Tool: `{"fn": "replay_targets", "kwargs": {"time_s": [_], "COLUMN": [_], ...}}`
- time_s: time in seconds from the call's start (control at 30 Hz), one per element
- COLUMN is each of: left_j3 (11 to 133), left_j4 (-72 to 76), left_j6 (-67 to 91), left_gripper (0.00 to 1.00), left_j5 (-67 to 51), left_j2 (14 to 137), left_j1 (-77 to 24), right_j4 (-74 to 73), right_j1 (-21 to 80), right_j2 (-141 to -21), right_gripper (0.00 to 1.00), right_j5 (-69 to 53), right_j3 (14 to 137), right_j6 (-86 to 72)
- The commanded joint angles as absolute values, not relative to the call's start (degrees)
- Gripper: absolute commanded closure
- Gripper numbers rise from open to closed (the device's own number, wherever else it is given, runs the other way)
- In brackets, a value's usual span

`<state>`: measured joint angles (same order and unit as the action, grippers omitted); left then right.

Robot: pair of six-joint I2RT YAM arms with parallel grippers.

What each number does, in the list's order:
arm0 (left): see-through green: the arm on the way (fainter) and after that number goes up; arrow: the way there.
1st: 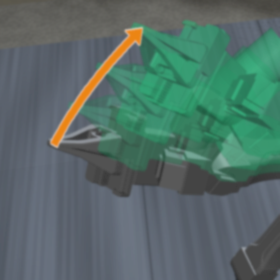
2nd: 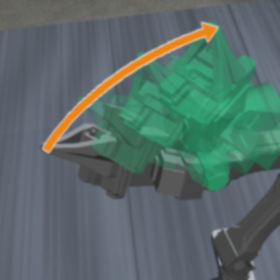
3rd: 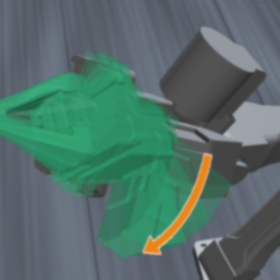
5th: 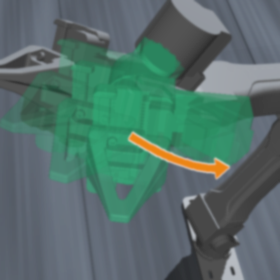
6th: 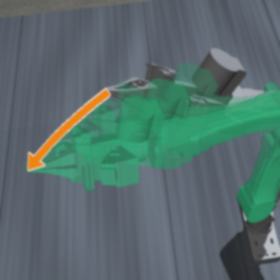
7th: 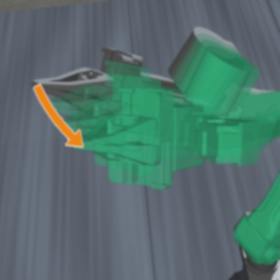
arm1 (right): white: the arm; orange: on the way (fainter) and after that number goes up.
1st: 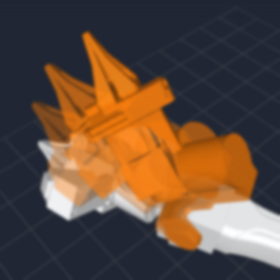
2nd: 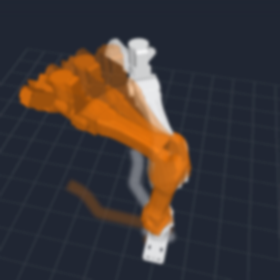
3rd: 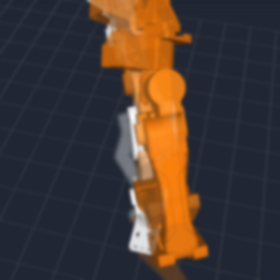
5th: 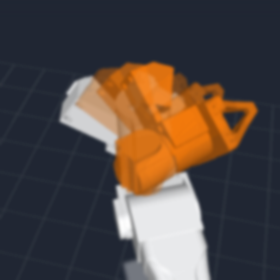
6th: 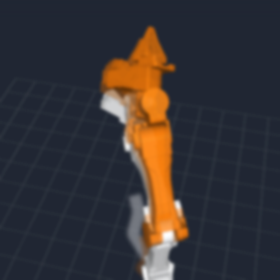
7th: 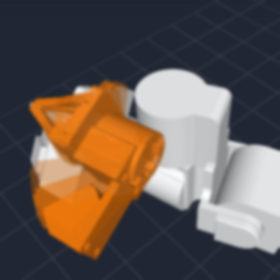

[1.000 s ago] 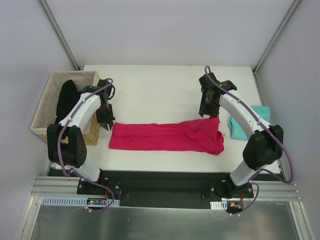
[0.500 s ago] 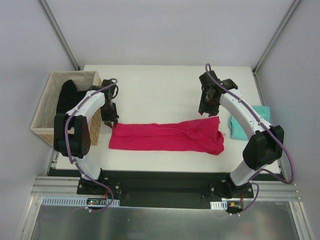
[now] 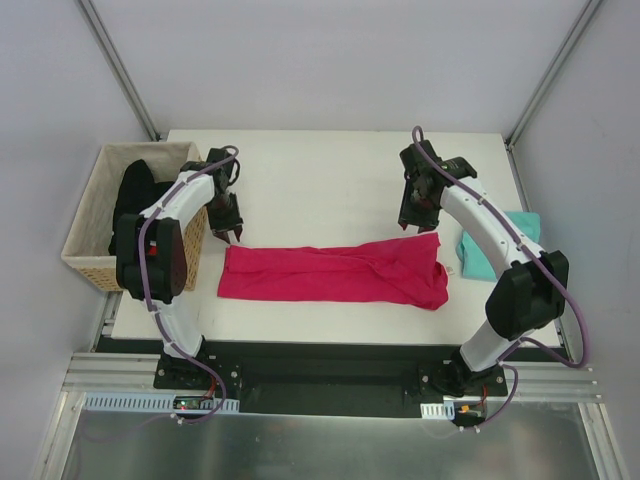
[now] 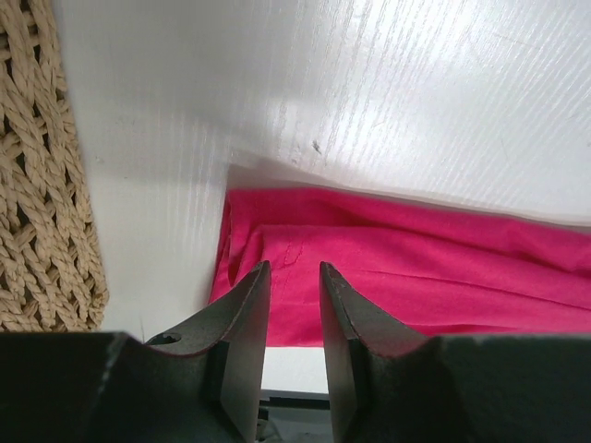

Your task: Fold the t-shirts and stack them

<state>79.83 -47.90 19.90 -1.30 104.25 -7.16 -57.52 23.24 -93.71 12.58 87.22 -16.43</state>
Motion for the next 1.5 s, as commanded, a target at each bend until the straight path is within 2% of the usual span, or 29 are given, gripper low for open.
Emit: {"fn": "replay_targets", "kwargs": {"time_s": [0.0, 1.47], "left_j3": [81.5, 77.2], "left_j4": [-48.4, -47.0], "left_j6": [18.9, 20.0], "left_gripper": [0.72, 0.74], "left_j5": [-1.6, 1.0], "left_j2": [104.8, 105.8], "left_j1": [-7.5, -6.8], "right_j4": [-59.7, -61.5], "right_j1": [22.5, 20.7], "right_j2": [-92.3, -93.6], "right_gripper": [0.6, 0.61], "right_j5": [12.0, 10.2], "right_j3": [90.1, 93.1], "right_j6": [-16.1, -15.9]}}
